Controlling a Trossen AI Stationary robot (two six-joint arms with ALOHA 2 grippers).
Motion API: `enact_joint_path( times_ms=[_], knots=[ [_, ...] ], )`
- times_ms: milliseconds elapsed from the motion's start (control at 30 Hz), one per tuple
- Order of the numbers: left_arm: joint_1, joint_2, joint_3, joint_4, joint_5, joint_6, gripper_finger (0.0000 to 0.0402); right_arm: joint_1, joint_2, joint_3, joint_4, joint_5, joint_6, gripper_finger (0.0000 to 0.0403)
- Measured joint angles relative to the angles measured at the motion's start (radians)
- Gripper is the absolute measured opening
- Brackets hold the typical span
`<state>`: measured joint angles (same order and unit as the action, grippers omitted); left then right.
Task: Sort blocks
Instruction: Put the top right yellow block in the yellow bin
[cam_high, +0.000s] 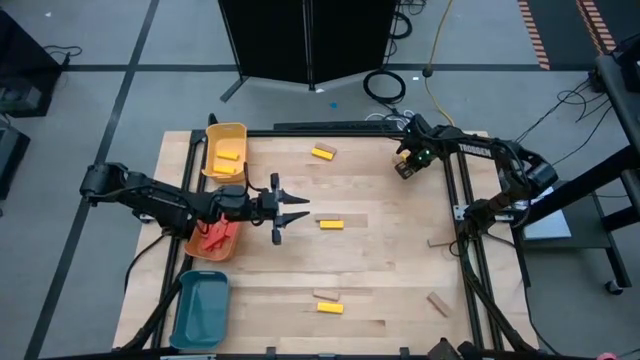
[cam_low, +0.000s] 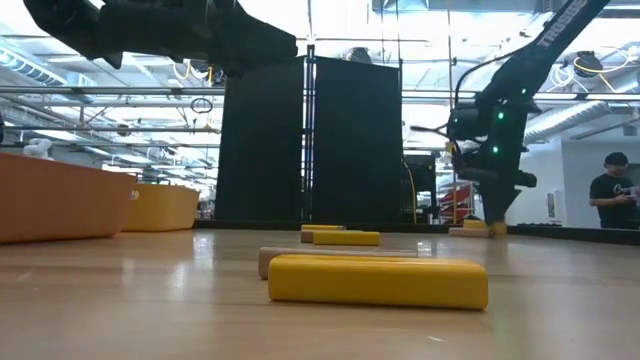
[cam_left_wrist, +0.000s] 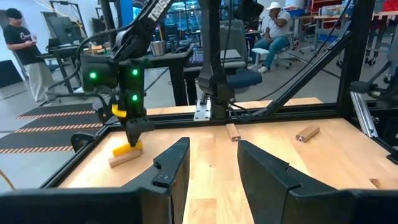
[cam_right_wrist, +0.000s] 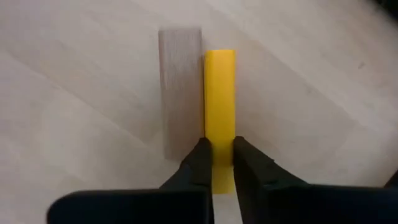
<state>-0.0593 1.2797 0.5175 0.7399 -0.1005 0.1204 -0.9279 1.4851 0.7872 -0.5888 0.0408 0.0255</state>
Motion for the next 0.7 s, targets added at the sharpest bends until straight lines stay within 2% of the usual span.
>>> enact_joint_path(
  times_ms=[167, 333, 467, 533, 700],
  knots=[
    [0.000, 0.000, 0.000, 0.009, 0.000, 0.000, 0.0132, 0.027, -0.107, 0.001, -0.019, -0.016, 0.022, 0.0030],
    [0.000, 0.011, 0.000, 0.068, 0.008, -0.006, 0.0132, 0.094, -0.231, 0.001, -0.014, -0.141, 0.076, 0.0019],
    [0.000, 0.079, 0.001, 0.209, 0.094, -0.009, 0.0132, 0.211, -0.301, 0.001, 0.035, -0.231, 0.127, 0.0018],
    [-0.001, 0.133, 0.001, 0.305, 0.106, -0.032, 0.0132, 0.286, -0.325, 0.001, 0.075, -0.264, 0.151, 0.0019],
    [0.024, 0.278, 0.001, 0.532, 0.005, -0.202, 0.0132, 0.490, -0.352, 0.001, 0.219, -0.284, 0.217, 0.0021]
  ],
)
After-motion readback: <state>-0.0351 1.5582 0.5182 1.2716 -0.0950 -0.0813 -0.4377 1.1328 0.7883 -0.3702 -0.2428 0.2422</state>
